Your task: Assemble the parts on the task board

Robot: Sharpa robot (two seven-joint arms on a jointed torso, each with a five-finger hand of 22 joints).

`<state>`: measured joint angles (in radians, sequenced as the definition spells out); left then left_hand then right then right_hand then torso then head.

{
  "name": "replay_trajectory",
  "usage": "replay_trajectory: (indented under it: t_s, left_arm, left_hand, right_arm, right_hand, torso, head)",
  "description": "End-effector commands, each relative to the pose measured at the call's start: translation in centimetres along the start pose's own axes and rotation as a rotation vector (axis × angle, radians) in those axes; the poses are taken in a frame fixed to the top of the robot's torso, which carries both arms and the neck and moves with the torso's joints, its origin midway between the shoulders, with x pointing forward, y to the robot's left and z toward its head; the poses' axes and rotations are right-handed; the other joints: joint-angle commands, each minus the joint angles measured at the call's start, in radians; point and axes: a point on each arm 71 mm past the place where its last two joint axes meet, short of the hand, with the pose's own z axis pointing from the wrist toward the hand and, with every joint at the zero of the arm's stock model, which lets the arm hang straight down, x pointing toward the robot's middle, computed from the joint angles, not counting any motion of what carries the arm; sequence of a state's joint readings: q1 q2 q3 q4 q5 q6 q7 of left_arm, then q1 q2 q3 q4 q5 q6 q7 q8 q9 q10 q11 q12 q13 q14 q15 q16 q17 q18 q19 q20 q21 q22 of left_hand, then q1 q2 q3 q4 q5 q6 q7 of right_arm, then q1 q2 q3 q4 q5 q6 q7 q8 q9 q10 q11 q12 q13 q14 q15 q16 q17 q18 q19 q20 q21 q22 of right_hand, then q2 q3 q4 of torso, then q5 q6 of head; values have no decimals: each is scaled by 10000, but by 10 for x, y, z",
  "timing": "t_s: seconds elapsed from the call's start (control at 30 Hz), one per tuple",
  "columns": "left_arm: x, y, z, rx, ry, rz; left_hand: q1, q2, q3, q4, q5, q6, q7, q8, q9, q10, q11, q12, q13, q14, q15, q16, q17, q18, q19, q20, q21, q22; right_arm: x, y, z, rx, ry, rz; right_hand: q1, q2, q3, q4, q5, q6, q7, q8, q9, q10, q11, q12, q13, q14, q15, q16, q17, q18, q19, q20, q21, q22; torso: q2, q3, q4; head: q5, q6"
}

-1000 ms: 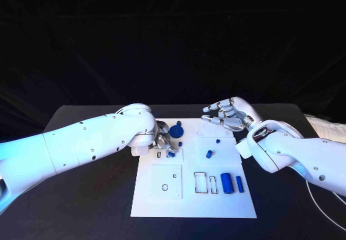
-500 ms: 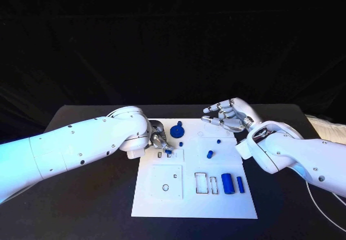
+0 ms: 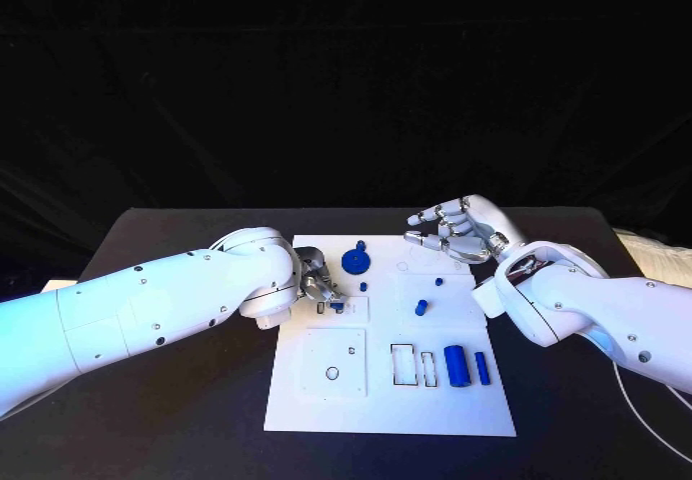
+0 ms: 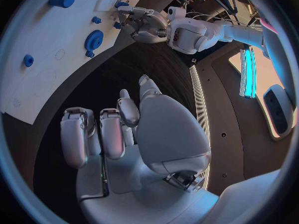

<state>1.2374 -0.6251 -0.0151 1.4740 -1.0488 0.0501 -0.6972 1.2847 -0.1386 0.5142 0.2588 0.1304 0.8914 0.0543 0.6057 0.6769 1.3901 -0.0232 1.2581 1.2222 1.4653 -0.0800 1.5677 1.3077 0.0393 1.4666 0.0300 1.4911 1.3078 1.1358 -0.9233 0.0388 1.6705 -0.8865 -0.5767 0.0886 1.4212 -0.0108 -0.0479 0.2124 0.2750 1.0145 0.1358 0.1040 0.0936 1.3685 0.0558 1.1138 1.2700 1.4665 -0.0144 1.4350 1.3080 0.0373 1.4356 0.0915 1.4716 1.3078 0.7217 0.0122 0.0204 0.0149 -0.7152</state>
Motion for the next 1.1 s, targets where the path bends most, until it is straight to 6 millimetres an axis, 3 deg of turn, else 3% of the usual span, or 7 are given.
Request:
replay_trajectory:
  t_s: [0.03,1.1]
  left_arm:
    - [3,2,1,-176,-114,210]
    - [9,7,2,-504,596,625]
  left_hand:
    - [-55,-3,1764,-1720,-34,39,-26,58,22,88,13,53,16,1055,39,31,2631,-71,249,62,48,1364]
    - [-274,-87,1962,-1801,-51,123,-56,114,108,161,-8,111,70,1055,26,31,2631,-88,295,48,87,1440]
  right_arm:
    - [2,1,0,-118,158,-69]
    - [2,1,-1,-98,229,-51]
  right_hand:
    - [-24,4,-54,-23,54,32,-4,13,10,40,-81,11,-17,532,-85,-34,202,78,-20,-18,-55,906]
    - [-24,4,-54,-23,54,32,-4,13,10,40,-81,11,-17,532,-85,-34,202,78,-20,-18,-55,906]
  torso:
    - [2,5,-9]
    - [6,5,1]
  head:
    - [1,-2]
    - [-1,-56]
